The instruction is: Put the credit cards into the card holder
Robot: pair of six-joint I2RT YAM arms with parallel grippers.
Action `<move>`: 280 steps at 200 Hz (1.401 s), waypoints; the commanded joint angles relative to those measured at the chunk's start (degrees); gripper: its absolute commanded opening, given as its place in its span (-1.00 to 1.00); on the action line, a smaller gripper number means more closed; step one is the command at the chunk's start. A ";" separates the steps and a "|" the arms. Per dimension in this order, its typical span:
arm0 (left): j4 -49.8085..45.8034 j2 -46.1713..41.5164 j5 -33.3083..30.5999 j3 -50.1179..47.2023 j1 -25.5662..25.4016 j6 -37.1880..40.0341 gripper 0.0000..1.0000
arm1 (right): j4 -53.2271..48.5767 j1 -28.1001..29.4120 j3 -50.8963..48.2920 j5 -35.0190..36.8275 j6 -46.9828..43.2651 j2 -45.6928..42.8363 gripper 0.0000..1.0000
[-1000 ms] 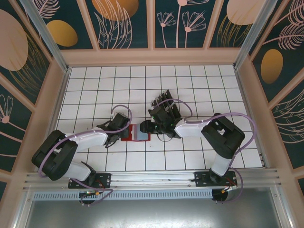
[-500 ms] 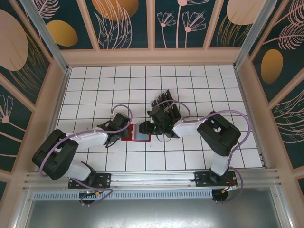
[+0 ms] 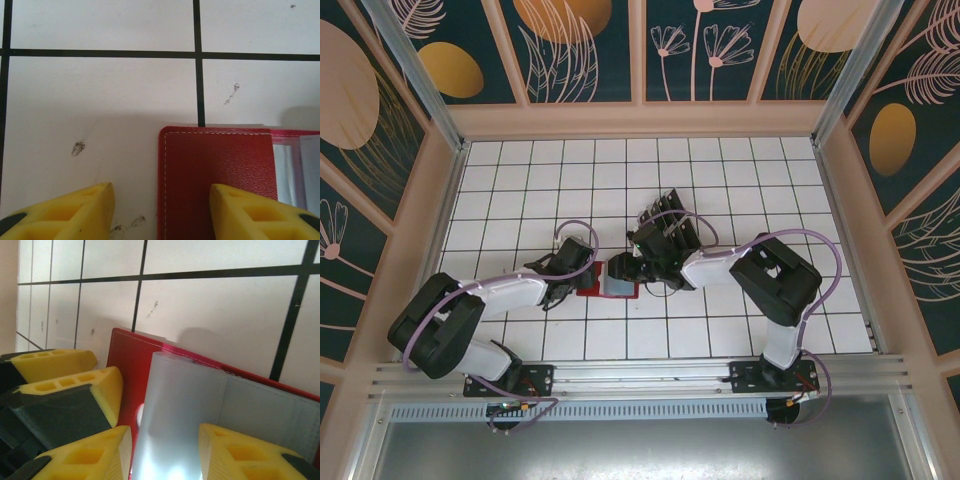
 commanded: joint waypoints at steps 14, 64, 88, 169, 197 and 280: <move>-0.25 -3.08 0.17 -0.55 -0.40 0.04 0.12 | 3.75 -0.11 0.27 -1.07 2.61 1.26 -0.20; -0.88 -7.17 -0.56 -1.23 -0.40 0.33 0.20 | 4.96 -0.11 0.44 -1.50 4.26 2.17 -0.20; -0.50 -8.59 -0.50 -1.82 -0.41 0.77 0.21 | 5.29 -0.12 0.89 -1.83 5.17 3.12 -0.20; -0.45 -9.05 -0.58 -2.57 -0.38 0.69 0.19 | 1.83 -0.53 -0.35 -0.68 2.55 -3.29 -0.20; -0.62 -9.19 -0.67 -2.37 -0.44 0.78 0.19 | -1.41 -0.84 -1.46 1.31 0.53 -6.36 -0.20; -1.83 -10.01 -1.27 -2.13 -0.48 1.91 0.20 | -5.29 -1.25 -1.67 3.33 -2.53 -5.19 -0.20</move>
